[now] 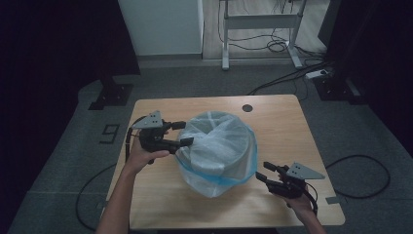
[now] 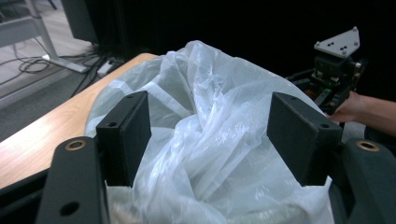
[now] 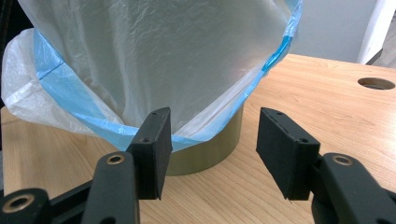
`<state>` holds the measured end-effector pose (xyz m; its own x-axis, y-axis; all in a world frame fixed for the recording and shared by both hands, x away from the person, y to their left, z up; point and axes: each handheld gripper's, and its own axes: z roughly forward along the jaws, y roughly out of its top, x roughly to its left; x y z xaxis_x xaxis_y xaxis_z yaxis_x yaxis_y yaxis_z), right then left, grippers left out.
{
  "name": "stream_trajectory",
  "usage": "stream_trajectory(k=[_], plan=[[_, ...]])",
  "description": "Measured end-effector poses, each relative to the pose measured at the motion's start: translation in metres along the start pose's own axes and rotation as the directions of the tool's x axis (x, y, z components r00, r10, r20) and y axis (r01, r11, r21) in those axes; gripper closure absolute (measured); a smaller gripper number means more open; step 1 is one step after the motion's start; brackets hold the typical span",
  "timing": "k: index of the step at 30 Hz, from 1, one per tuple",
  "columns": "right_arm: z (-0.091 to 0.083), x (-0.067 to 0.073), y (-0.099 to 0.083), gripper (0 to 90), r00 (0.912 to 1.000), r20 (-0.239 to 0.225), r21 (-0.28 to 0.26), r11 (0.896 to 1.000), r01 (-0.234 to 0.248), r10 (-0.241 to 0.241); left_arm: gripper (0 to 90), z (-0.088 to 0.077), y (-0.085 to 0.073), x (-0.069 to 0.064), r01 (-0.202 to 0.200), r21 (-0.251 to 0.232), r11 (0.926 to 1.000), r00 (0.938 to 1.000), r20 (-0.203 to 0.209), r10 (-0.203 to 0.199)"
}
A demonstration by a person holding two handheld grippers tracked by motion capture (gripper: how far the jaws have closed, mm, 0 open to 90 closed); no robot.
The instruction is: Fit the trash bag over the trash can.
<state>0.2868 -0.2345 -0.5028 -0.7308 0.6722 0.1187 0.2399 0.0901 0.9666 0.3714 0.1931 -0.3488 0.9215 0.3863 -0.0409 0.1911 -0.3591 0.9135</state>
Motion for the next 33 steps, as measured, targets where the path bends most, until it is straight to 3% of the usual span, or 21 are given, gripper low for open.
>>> stream_trajectory(k=[3,10,13,14,17,19,24,25,26,27,28,29,30,32,33], plan=[[0.000,0.000,0.000,44.2,1.0000,0.000,0.000,1.000,-0.002,0.002,30.3,0.004,0.004,0.002,-0.004,0.008,1.0000,0.9999,0.011,0.004],[0.000,0.000,-0.002,44.2,1.0000,0.000,0.004,1.000,-0.003,0.003,31.9,0.022,0.023,0.015,0.003,0.014,0.9999,0.9962,0.086,-0.004],[0.000,-0.001,-0.002,44.2,1.0000,0.002,0.006,1.000,-0.004,0.004,33.6,0.030,0.030,0.016,-0.006,0.037,0.9993,0.9950,0.100,0.002],[0.000,0.000,-0.003,44.2,1.0000,0.002,0.007,1.000,-0.004,0.004,34.2,0.041,0.036,0.015,-0.022,0.074,0.9970,0.9932,0.115,0.013],[0.000,0.000,-0.003,44.2,1.0000,0.000,0.008,1.000,-0.004,0.004,35.3,0.052,0.041,0.012,-0.038,0.115,0.9926,0.9903,0.137,0.022],[0.000,0.001,-0.003,44.2,1.0000,-0.001,0.009,1.000,0.000,0.000,36.2,0.068,0.047,0.009,-0.061,0.174,0.9829,0.9862,0.162,0.033],[-0.001,0.002,-0.003,44.2,1.0000,-0.002,0.009,1.000,0.003,-0.003,38.3,0.088,0.051,0.006,-0.092,0.247,0.9647,0.9822,0.181,0.047],[-0.001,0.002,-0.003,44.2,1.0000,-0.002,0.009,1.000,0.003,-0.003,39.2,0.088,0.051,0.006,-0.092,0.247,0.9647,0.9822,0.181,0.047],[-0.001,0.002,-0.003,44.2,1.0000,-0.002,0.008,1.000,0.004,-0.004,39.9,0.095,0.052,0.005,-0.106,0.284,0.9529,0.9812,0.185,0.054],[-0.001,0.002,-0.003,44.2,1.0000,-0.002,0.008,1.000,0.004,-0.004,40.5,0.095,0.052,0.005,-0.106,0.284,0.9529,0.9812,0.185,0.054],[-0.002,0.002,-0.003,44.2,1.0000,-0.002,0.006,1.000,0.004,-0.004,41.0,0.101,0.051,0.005,-0.118,0.323,0.9392,0.9807,0.186,0.059],[-0.002,0.002,-0.003,44.2,1.0000,-0.002,0.006,1.000,0.004,-0.004,41.4,0.101,0.051,0.005,-0.118,0.323,0.9392,0.9807,0.186,0.059],[-0.002,0.002,-0.003,44.2,1.0000,-0.002,0.006,1.000,0.004,-0.004,42.0,0.107,0.049,0.004,-0.130,0.360,0.9239,0.9810,0.182,0.067],[-0.002,0.003,-0.003,44.2,1.0000,-0.002,0.007,1.000,0.006,-0.006,42.7,0.112,0.048,0.002,-0.145,0.399,0.9053,0.9801,0.183,0.076],[-0.002,0.003,-0.003,44.2,1.0000,-0.001,0.008,1.000,0.007,-0.007,43.5,0.115,0.047,0.002,-0.156,0.423,0.8926,0.9792,0.185,0.083]])
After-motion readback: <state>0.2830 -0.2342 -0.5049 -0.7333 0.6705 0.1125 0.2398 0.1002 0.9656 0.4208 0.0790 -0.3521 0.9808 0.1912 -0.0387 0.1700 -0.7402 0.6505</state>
